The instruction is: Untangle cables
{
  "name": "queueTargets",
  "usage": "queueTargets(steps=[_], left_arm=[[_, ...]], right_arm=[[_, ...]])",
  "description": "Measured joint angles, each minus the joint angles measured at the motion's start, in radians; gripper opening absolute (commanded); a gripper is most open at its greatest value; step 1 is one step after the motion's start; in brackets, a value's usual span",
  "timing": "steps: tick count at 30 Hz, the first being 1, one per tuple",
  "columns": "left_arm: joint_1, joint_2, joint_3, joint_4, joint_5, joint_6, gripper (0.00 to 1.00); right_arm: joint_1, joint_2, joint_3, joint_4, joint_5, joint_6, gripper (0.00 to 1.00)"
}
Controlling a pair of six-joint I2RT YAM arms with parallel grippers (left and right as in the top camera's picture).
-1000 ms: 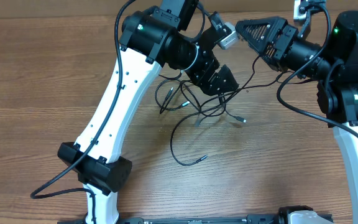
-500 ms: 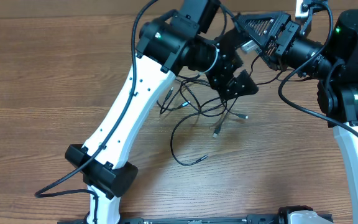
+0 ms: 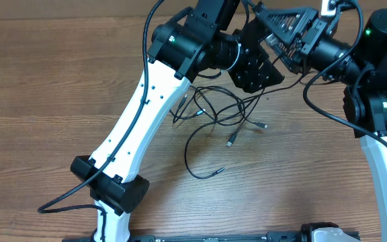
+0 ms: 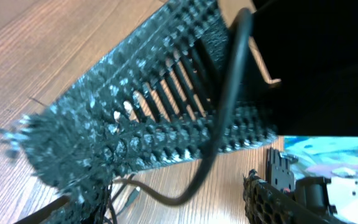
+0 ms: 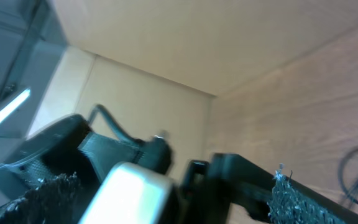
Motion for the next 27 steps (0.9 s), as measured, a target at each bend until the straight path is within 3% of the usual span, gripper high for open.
queueTargets(steps=[5, 10, 20, 23, 27], left_arm=[[0.0, 0.0, 0.0, 0.007, -0.001, -0.018, 0.71], [0.0, 0.0, 0.0, 0.024, -0.004, -0.026, 0.69], [0.0, 0.0, 0.0, 0.078, -0.011, -0.07, 0.24], [0.0, 0.0, 0.0, 0.079, -0.016, -0.077, 0.05], [0.0, 0.0, 0.0, 0.102, -0.042, -0.106, 0.04]], right_arm=[[0.0, 0.0, 0.0, 0.121, 0.0, 0.094, 1.0], [0.0, 0.0, 0.0, 0.134, 0.001, 0.142, 1.0], [0.0, 0.0, 0.0, 0.135, 0.002, 0.186, 1.0], [0.0, 0.0, 0.0, 0.141, 0.006, 0.187, 1.0], [-0.019, 0.0, 0.0, 0.151, 0.009, 0.198, 1.0]])
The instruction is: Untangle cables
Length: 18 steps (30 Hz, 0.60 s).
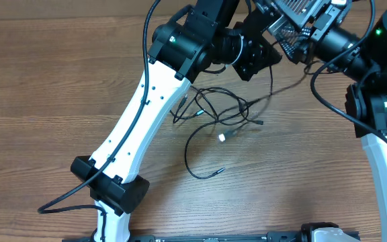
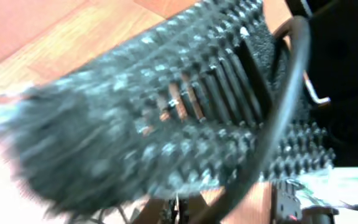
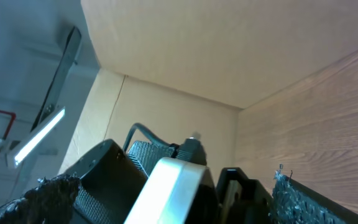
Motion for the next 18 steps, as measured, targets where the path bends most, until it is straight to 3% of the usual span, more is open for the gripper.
queueTargets(steps=[18], left_arm=[[0.001, 0.005, -0.008, 0.14, -0.101, -0.156, 0.04]], right_arm=[[-0.048, -0.002, 0.008, -0.133, -0.024, -0.065, 1.0]])
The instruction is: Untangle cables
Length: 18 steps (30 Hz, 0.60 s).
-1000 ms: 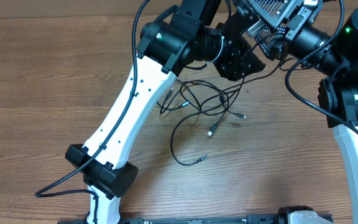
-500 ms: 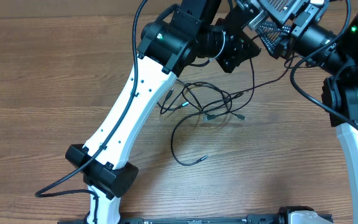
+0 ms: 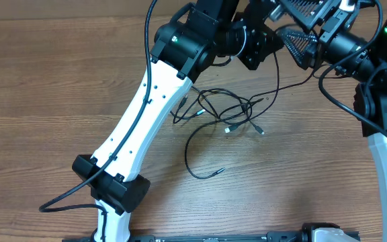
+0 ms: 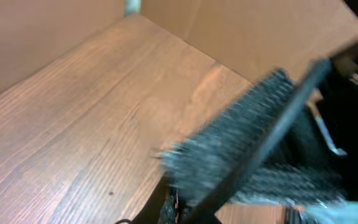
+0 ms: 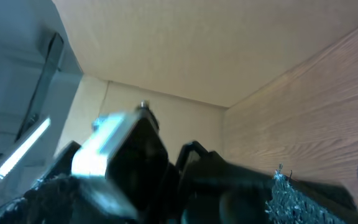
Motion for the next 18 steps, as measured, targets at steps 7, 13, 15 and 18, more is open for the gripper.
queueTargets(steps=[7, 13, 15, 18], left_arm=[[0.023, 0.0, 0.0, 0.026, -0.104, -0.124, 0.04], [0.04, 0.0, 0.0, 0.026, -0.136, -0.169, 0.04], [0.041, 0.0, 0.0, 0.023, -0.159, -0.195, 0.04], [0.042, 0.0, 0.0, 0.008, -0.18, -0.228, 0.04]], right_arm=[[0.003, 0.0, 0.0, -0.021, -0.031, -0.012, 1.0], [0.002, 0.0, 0.0, 0.055, -0.078, -0.017, 1.0], [-0.005, 0.0, 0.0, 0.098, -0.109, -0.018, 1.0], [-0.034, 0.0, 0.0, 0.117, -0.147, -0.018, 1.0]])
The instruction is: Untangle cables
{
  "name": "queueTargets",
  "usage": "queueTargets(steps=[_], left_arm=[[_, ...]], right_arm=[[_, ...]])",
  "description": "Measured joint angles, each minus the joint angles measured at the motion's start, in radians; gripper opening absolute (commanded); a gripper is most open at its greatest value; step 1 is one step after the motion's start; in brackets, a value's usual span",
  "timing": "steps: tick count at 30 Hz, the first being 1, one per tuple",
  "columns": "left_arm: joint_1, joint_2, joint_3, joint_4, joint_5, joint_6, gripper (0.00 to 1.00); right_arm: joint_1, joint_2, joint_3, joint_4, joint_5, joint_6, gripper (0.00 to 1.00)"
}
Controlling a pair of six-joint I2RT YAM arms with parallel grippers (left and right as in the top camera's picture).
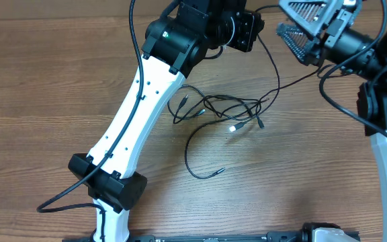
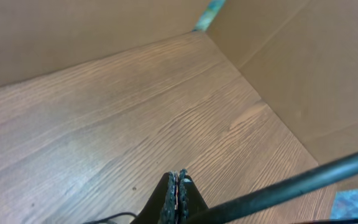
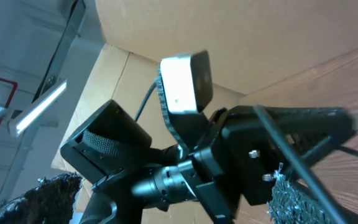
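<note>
A tangle of thin black cables (image 1: 215,107) lies mid-table, with a pale connector (image 1: 232,126) at its right. One strand (image 1: 275,67) rises from the tangle toward my left gripper (image 1: 252,35), held high near the back edge. In the left wrist view the left gripper (image 2: 178,186) is shut, fingers pressed together with a thin sliver between them, and a bit of cable (image 2: 107,218) trails below. My right gripper (image 1: 281,17) hangs open beside it to the right. Its fingers (image 3: 291,199) stand wide apart around nothing.
A long loose cable loop (image 1: 190,151) ends in a plug (image 1: 220,170) nearer the front. The left arm's white link (image 1: 143,107) crosses the table left of the tangle. A cardboard wall (image 2: 104,31) borders the wooden table (image 1: 46,101) at the back.
The left gripper has moved further back and to the left, away from the right gripper. The right gripper stays open at the back right. The pale connector shifted slightly right.
First both grippers sat close together over the tangle's back right. Then they were higher and further back, and the pale connector had shifted. By now the left gripper is apart from the open right one, with a strand stretched up from the tangle.
</note>
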Motion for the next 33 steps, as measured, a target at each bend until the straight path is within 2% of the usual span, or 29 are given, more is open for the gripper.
queueTargets(steps=[6, 13, 18, 24, 33], left_arm=[[0.003, 0.0, 0.0, -0.027, -0.008, -0.02, 0.04], [0.003, 0.0, 0.002, -0.024, -0.009, -0.028, 0.04], [0.006, 0.0, 0.002, 0.026, 0.012, -0.03, 0.04], [0.053, -0.029, 0.002, 0.084, 0.049, -0.031, 0.04], [0.192, -0.182, 0.002, 0.024, -0.031, -0.029, 0.04]], right_arm=[[-0.115, 0.001, -0.001, 0.047, -0.106, 0.003, 1.0], [-0.148, 0.001, -0.007, 0.307, -0.321, 0.072, 1.0], [-0.149, 0.001, -0.008, 0.444, -0.405, 0.099, 1.0], [-0.153, 0.001, -0.008, 0.446, -0.439, 0.102, 1.0], [-0.153, 0.001, -0.008, 0.452, -0.43, 0.102, 1.0]])
